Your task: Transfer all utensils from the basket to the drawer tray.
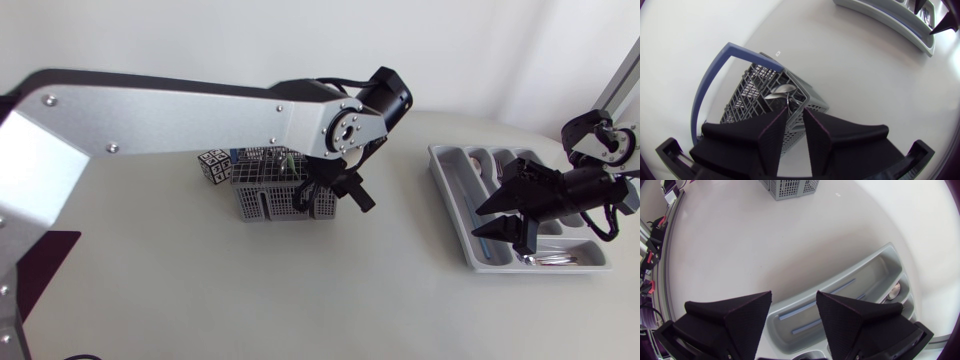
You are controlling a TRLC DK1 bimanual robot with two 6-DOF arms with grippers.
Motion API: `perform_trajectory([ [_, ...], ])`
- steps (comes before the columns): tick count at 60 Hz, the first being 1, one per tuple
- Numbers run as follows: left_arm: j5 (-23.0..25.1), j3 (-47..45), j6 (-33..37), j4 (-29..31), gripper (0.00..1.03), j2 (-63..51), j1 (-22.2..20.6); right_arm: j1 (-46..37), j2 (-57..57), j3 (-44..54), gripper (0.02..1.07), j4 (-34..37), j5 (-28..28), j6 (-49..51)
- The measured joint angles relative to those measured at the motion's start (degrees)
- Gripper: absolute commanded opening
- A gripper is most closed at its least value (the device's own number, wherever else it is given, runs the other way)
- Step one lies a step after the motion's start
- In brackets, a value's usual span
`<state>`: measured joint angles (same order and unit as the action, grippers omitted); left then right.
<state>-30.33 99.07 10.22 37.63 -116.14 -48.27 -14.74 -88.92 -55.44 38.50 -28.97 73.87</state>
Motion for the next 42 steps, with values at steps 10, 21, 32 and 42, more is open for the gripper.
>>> perform_trajectory([
  [10, -0.22, 0.0, -0.26, 0.0, 0.14, -1.38, 0.44, 0.07, 0.17, 0.22, 0.68, 0.0, 0.0, 0.0],
  [21, -0.85, 0.0, -1.22, 0.0, 0.07, -1.53, 0.7, 0.52, 1.2, 1.25, 0.68, 0.02, 0.0, 0.02],
  [32, -1.53, 0.0, -1.25, 0.02, 0.1, -1.31, 0.85, 0.55, 1.57, 1.25, 0.68, -0.02, 0.0, 0.02],
  [42, -1.49, -0.02, -1.25, 0.02, 0.14, -0.31, 0.94, 0.55, 1.62, 1.51, 0.68, -0.09, 0.0, 0.04],
])
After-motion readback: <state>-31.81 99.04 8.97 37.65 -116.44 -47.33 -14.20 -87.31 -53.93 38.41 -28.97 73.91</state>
